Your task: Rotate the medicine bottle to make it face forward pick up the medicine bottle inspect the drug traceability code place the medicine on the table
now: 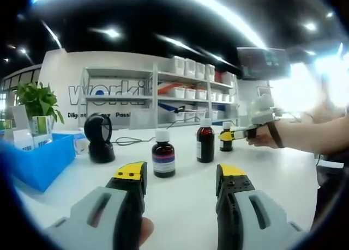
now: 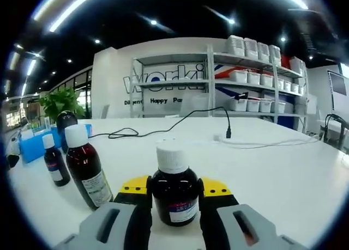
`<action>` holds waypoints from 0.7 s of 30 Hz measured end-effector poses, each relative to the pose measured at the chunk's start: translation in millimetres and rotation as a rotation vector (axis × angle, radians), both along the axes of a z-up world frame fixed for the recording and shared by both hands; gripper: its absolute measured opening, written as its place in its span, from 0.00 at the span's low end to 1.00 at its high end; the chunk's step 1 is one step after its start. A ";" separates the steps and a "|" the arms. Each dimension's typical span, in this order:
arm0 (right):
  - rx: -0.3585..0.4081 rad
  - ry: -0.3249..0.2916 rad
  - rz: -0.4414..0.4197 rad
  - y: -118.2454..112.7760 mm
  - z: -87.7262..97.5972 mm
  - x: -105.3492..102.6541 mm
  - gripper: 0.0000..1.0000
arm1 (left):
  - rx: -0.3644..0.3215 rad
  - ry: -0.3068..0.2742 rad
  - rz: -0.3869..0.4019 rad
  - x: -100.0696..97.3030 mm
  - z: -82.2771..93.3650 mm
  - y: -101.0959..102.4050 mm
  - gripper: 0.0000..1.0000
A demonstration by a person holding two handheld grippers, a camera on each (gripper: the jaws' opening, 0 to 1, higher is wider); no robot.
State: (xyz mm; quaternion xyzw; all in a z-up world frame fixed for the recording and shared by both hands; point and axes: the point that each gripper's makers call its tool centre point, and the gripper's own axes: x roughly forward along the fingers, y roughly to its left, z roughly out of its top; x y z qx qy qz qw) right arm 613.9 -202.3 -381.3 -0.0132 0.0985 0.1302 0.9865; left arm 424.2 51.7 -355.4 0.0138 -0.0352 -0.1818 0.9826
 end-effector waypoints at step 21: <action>-0.084 -0.044 0.497 5.1 18.3 -10.7 0.52 | 0.003 0.007 0.001 2.0 -2.1 0.7 0.42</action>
